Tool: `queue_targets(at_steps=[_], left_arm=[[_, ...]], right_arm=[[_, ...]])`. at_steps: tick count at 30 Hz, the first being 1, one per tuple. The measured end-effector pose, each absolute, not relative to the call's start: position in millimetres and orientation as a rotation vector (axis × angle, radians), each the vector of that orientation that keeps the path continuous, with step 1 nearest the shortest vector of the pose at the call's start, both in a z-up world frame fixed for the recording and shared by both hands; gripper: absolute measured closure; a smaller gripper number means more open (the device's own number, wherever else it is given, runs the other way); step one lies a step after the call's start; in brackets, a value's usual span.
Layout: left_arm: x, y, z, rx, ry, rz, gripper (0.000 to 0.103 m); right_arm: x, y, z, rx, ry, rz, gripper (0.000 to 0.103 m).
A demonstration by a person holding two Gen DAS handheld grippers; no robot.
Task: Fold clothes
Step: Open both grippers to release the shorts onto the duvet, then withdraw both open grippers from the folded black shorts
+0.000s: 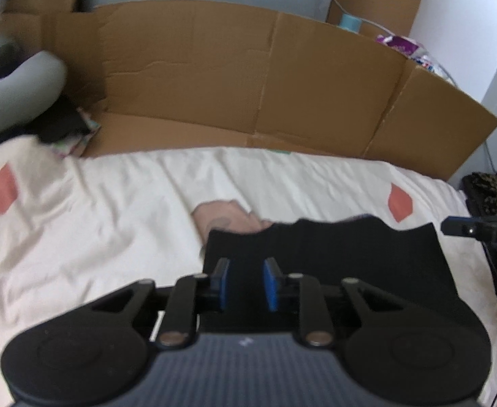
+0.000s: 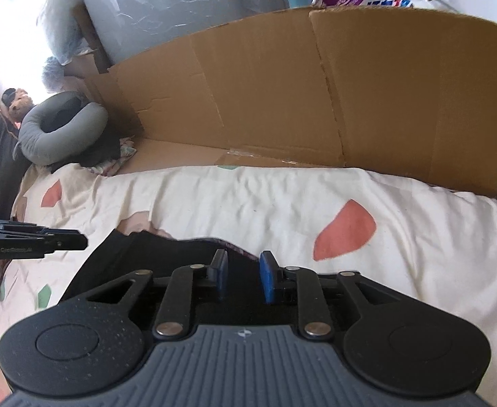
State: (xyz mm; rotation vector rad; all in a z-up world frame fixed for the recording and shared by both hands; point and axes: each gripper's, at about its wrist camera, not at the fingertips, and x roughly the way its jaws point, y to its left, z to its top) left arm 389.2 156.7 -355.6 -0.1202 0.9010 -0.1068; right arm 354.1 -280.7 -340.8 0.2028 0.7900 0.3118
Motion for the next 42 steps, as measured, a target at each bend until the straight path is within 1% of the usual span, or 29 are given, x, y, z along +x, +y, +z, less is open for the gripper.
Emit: queue_targets(at_steps=[1,4,6,12,17,21,31,39,42], left_arm=[[382.3,160.9,-354.9,-0.134,0.904,-0.101,0.073],[357.4,169.3,-357.4,-0.157,0.914,-0.071,0.073],[341.9,173.5,-358.4,-0.175,0.917,-0.059,0.073],[303.5,179.4,-349.9,-0.196,0.854,-0.013,0.071],[283.4,184.1,-345.0,-0.227,0.850,0.022,0.070],[267.7,187.9,-345.7,-0.260,0.852,0.056,0.070],[226.7,182.4,-376.9,-0.399,0.910,0.114,0.071],[216.7,166.6,-395.3,-0.382,0.964,0.066,0.071],[214.9,162.6,-403.1,-0.364,0.987,0.057,0.071]], right_arm=[[348.8,-284.3,-339.2,0.207,0.789,0.311,0.081],[331.0,-297.6,-335.8,0.227,0.790,0.302,0.079],[319.2,-305.1,-333.9,0.212,0.786,0.287,0.075],[289.0,-325.4,-334.6,0.240,0.808,0.257,0.075],[262.5,-330.4,-333.5,0.252,0.812,0.245,0.071],[244.2,-328.9,-335.6,0.251,0.823,0.237,0.071],[199.1,-325.7,-361.9,0.300,0.892,0.152,0.070],[186.5,-327.1,-386.4,0.370,0.971,0.103,0.070],[187.3,-324.9,-396.6,0.341,1.005,0.078,0.070]])
